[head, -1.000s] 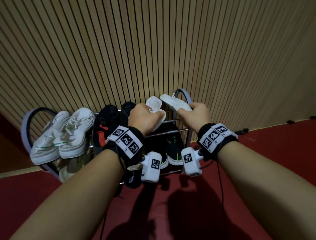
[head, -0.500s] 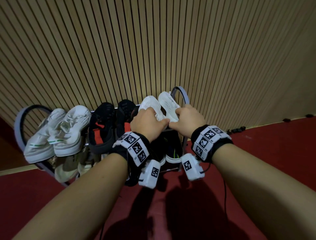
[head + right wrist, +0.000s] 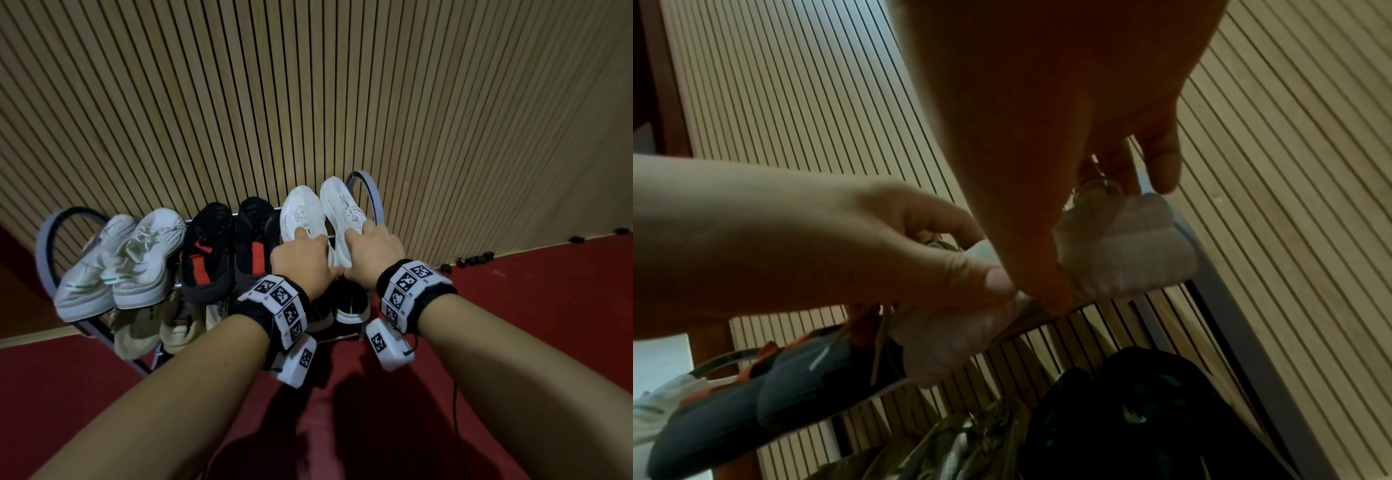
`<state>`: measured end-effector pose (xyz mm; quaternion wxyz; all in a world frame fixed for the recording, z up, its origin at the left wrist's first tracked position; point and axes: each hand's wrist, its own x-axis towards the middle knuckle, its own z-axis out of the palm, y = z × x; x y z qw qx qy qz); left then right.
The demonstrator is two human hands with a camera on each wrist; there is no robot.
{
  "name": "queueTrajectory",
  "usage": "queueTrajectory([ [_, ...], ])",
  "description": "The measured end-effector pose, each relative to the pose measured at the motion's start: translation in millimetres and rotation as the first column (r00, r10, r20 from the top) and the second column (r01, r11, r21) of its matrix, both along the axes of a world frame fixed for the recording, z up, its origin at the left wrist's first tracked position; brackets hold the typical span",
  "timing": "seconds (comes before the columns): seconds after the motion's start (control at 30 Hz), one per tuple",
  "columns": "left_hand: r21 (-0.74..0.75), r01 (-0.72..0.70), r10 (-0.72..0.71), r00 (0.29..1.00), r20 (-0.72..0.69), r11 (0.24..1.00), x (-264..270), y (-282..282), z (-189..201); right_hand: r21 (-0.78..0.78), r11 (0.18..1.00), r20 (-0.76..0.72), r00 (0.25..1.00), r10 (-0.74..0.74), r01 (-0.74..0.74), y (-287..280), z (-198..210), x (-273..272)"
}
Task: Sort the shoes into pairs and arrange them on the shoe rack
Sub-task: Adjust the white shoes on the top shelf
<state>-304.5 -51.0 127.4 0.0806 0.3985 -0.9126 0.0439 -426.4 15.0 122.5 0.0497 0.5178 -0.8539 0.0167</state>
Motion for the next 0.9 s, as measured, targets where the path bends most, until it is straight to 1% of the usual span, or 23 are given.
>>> queueTrajectory([
  [0.07, 0.017, 0.002, -0.002, 1.0, 0.014, 1.0, 2, -2, -2, -0.018, 1.0, -0.029, 1.0, 0.012, -0.012, -1, -6, -1],
  [0.1, -0.001, 0.007, -0.007, 0.999, 0.033, 1.0, 3, -4, -3, -0.019, 1.0, -0.021, 1.0, 0.017, -0.017, -2, -8, -1],
  [0.2, -0.156, 0.063, -0.048, 0.994, 0.093, 0.986, 4, -6, -3, -0.008, 1.0, 0.021, 0.999, 0.024, -0.024, -4, -13, 0],
  [0.27, -0.185, 0.125, -0.111, 0.99, 0.084, 0.975, 2, -7, -7, -0.004, 1.0, 0.046, 0.999, 0.024, -0.024, -8, -12, 2],
  [0.37, -0.08, 0.158, -0.155, 0.987, 0.05, 0.984, -2, -11, -14, 0.012, 0.999, 0.063, 0.997, 0.035, -0.036, -12, -8, 5],
  [0.47, 0.013, 0.159, -0.159, 0.985, 0.062, 0.987, -6, -14, -15, 0.009, 0.998, 0.037, 0.997, 0.062, -0.063, -14, -4, 6],
  [0.67, 0.065, 0.159, -0.164, 0.983, 0.087, 0.985, -8, -18, -12, 0.036, 0.995, 0.049, 0.994, 0.095, -0.096, -20, 1, 4],
  [0.8, 0.067, 0.161, -0.168, 0.978, 0.12, 0.985, -10, -17, -13, 0.109, 0.99, 0.041, 0.996, 0.08, -0.084, -23, 8, 6],
  [0.9, 0.052, 0.166, -0.172, 0.974, 0.145, 0.985, -10, -16, -11, 0.175, 0.982, 0.064, 0.996, 0.061, -0.071, -25, 21, 1],
])
